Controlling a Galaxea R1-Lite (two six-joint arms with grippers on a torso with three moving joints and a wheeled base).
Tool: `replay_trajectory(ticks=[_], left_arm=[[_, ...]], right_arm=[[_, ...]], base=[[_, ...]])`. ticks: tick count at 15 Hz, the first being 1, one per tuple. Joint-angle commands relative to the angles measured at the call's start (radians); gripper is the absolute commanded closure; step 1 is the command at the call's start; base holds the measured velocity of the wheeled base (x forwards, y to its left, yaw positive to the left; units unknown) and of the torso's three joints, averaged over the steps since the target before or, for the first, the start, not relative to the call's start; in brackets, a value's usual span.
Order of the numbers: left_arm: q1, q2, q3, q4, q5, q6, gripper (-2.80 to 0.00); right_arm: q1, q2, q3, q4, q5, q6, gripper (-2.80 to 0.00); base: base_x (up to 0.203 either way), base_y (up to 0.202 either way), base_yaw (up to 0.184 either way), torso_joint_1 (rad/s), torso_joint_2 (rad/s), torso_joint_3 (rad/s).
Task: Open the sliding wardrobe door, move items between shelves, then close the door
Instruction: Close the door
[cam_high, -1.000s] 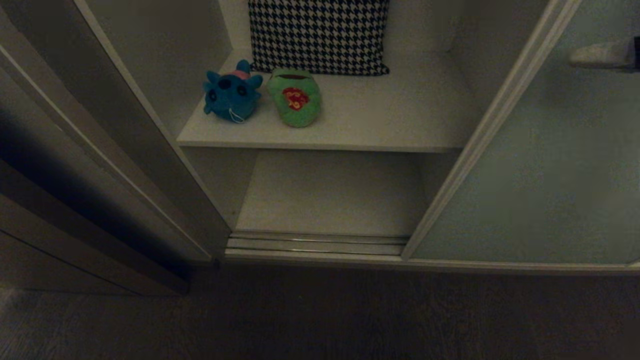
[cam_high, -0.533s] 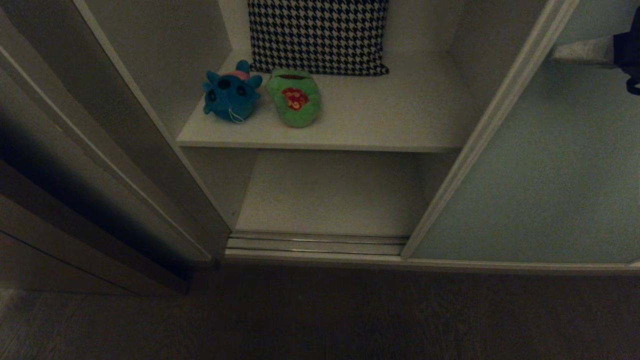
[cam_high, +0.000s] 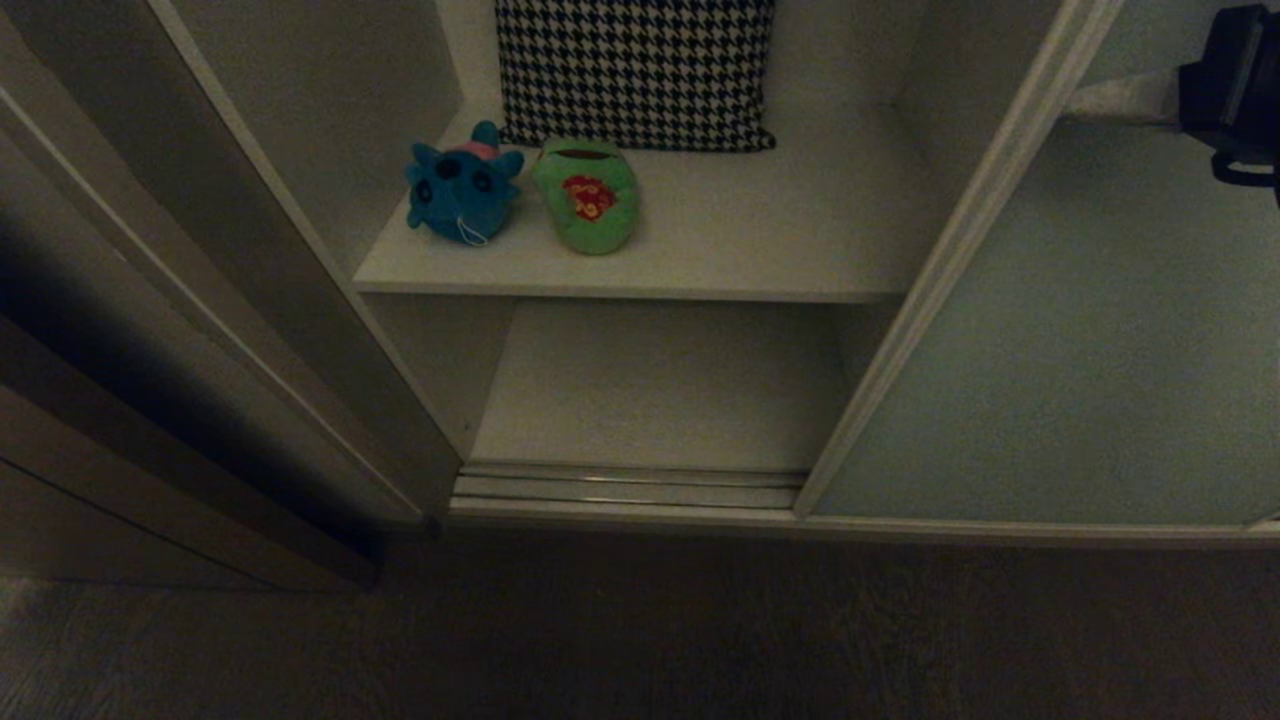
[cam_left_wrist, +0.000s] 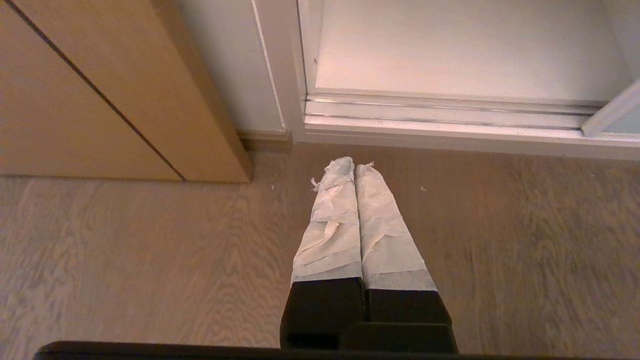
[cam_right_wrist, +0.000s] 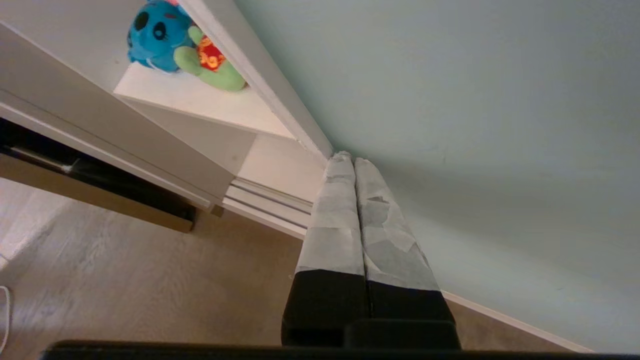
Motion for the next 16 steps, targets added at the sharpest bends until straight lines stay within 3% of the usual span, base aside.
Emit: replay_trajectory(ticks=[1,4,8,12,16], left_arm=[[0.001,0.001,0.000,0.000,-0.001,0.000,0.00],[0.000,0.001,0.000,0.000,0.000,0.000,0.00],[0.002,0.001,0.000,0.000,0.000,0.000,0.00],[0.000,0.001,0.000,0.000,-0.001,0.000,0.00],[0.001,0.001,0.000,0.000,0.000,0.000,0.00]], right_arm=[[0.055,0.009,-0.004,-0.001,-0.027,0.000,0.00],[0.144,0.025,-0.003,-0.001,-0.084,-0.015,0.00],[0.228,0.061,-0.044,-0.001,-0.094,-0.065,0.00],[0.396,0.075,-0.060,0.007,-0.144,-0.075,0.00],[0.468,0.125,-0.092,0.006,-0.149,-0.105,0.00]], base=[[0.000,0.000,0.000,0.000,0.00,0.000],[0.000,0.000,0.000,0.000,0.00,0.000],[0.000,0.000,0.000,0.000,0.00,0.000],[0.000,0.000,0.000,0.000,0.00,0.000],[0.000,0.000,0.000,0.000,0.00,0.000]])
